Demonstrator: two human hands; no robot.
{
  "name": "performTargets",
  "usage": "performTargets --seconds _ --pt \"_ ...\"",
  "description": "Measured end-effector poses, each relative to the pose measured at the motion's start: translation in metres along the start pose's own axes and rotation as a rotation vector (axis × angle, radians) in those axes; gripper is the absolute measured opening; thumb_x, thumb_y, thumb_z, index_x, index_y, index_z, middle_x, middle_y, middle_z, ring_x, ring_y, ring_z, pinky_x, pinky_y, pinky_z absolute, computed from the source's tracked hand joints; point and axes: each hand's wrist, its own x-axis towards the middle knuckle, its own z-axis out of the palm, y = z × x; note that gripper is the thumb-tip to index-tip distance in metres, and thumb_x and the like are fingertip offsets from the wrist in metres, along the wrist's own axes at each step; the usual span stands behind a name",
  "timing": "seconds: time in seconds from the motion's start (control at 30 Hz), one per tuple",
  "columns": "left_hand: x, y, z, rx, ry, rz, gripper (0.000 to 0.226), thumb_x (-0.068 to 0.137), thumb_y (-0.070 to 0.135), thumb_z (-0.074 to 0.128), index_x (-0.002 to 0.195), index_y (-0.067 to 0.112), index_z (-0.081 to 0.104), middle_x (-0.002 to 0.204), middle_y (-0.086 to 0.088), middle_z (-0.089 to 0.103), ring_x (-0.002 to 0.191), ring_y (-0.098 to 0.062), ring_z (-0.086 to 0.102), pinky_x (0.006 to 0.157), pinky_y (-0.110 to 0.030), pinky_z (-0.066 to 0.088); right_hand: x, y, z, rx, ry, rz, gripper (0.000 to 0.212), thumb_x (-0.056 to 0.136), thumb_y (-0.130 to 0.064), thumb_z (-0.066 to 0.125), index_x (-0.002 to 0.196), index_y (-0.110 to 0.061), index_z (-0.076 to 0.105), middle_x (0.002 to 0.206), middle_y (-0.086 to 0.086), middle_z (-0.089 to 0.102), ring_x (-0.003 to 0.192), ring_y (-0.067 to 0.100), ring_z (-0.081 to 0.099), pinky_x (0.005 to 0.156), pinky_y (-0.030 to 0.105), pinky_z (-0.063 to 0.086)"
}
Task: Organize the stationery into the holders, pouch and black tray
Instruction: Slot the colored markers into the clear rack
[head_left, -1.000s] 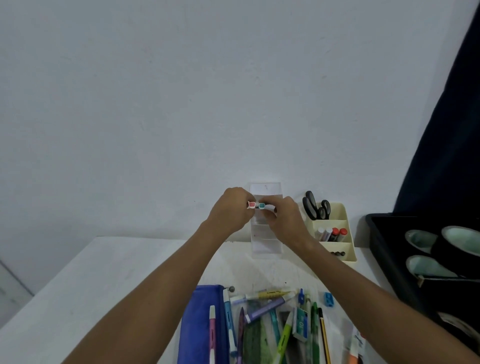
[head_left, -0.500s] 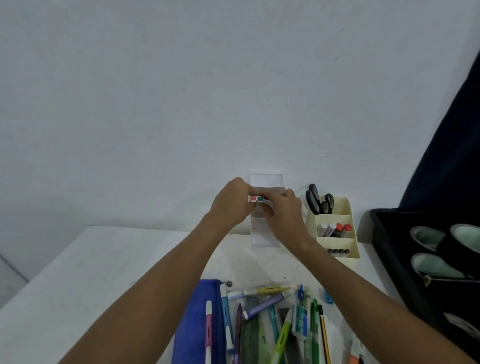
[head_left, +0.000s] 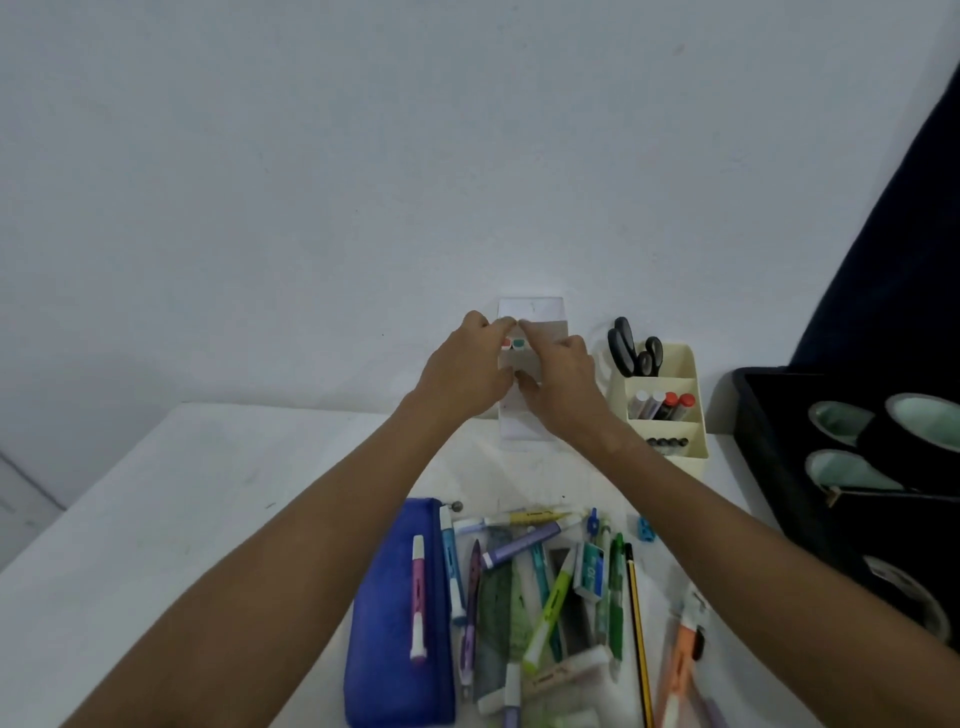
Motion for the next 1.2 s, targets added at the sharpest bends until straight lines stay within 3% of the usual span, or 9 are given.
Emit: performTargets --seconds 0.13,0.27,0.37,0.47,0.6,0.8,0.97,1.1,1.2 --pt "-0.049 -0.005 -0.008 -0.032 -0.033 -0.142 0.05 0.088 0.027 0.061 0.136 0.02 0.047 0.128 -0.007 0.051 0.109 -0.022 0.057 0.088 -0.03 0.046 -0.03 -0.017 0.002 0.048 0.038 -0.061 0.044 0.088 -0.009 0.061 0.131 -0.012 0.055 0.129 0.006 0.06 0.112 0.027 0.048 0.095 0.034 0.037" --pt "-0.107 -0.031 -0.003 0.004 -0.264 -0.34 0.038 0.085 0.031 0.062 0.12 0.018 0.06 0.118 -0.005 0.062 0.099 -0.018 0.059 0.084 -0.028 0.047 -0.069 -0.036 0.011 0.116 -0.374 -0.101 0.019 0.088 -0.016 0.062 0.101 -0.008 0.073 0.098 0.007 0.073 0.076 0.009 0.057 0.074 0.016 0.041" --pt "-0.146 -0.044 0.0 0.05 -0.423 -0.43 0.028 0.085 0.031 0.064 0.105 0.012 0.069 0.106 -0.005 0.068 0.089 -0.017 0.063 0.073 -0.025 0.049 -0.097 -0.049 0.029 0.052 -0.641 -0.011 0.021 0.085 -0.025 0.066 0.095 -0.009 0.074 0.093 0.008 0.074 0.075 0.012 0.063 0.071 0.024 0.051" --pt "-0.177 -0.047 0.006 0.021 -0.533 -0.517 0.028 0.086 0.033 0.062 0.087 0.008 0.073 0.08 -0.007 0.072 0.065 -0.014 0.065 0.062 -0.026 0.052 -0.12 -0.057 0.044 -0.067 -0.734 0.064 0.026 0.083 -0.032 0.068 0.088 -0.007 0.071 0.089 0.009 0.072 0.075 0.018 0.066 0.069 0.033 0.057" --pt "-0.202 -0.044 0.016 0.004 -0.604 -0.616 0.033 0.086 0.042 0.061 0.075 0.011 0.066 0.054 -0.001 0.062 0.045 -0.011 0.058 0.055 -0.023 0.05 -0.138 -0.069 0.047 -0.169 -0.751 0.046 0.026 0.086 -0.034 0.065 0.094 -0.01 0.065 0.093 0.009 0.069 0.075 0.018 0.061 0.064 0.028 0.047" --pt "-0.215 -0.042 0.025 -0.028 -0.677 -0.725 0.024 0.081 0.033 0.064 0.074 0.011 0.062 0.059 -0.005 0.065 0.048 -0.017 0.06 0.058 -0.026 0.054 -0.147 -0.072 0.058 -0.053 -0.694 0.129 0.017 0.077 -0.022 0.067 0.075 -0.008 0.057 0.073 0.009 0.061 0.065 0.021 0.059 0.047 0.022 0.04" --pt "-0.214 -0.042 0.02 -0.091 -0.56 -0.793 0.028 0.085 0.034 0.059 0.083 0.007 0.065 0.065 -0.009 0.07 0.049 -0.017 0.063 0.057 -0.024 0.055 -0.15 -0.073 0.06 0.023 -0.665 0.276 0.024 0.072 -0.027 0.07 0.072 -0.009 0.054 0.06 0.002 0.052 0.062 0.021 0.057 0.047 0.023 0.039" --pt "-0.212 -0.044 0.014 -0.145 -0.438 -0.79 0.032 0.086 0.032 0.056 0.085 0.003 0.07 0.068 -0.011 0.073 0.061 -0.023 0.072 0.06 -0.024 0.057 -0.148 -0.074 0.06 0.085 -0.624 0.289 0.022 0.071 -0.029 0.067 0.071 -0.01 0.056 0.072 0.008 0.063 0.067 0.023 0.063 0.053 0.027 0.046" --pt "-0.207 -0.045 0.008 -0.121 -0.313 -0.738 0.031 0.088 0.035 0.059 0.076 0.008 0.07 0.063 -0.006 0.072 0.052 -0.015 0.068 0.052 -0.02 0.052 -0.143 -0.075 0.054 0.135 -0.561 0.297 0.02 0.075 -0.029 0.068 0.081 -0.011 0.059 0.076 0.003 0.062 0.069 0.019 0.061 0.056 0.028 0.047"
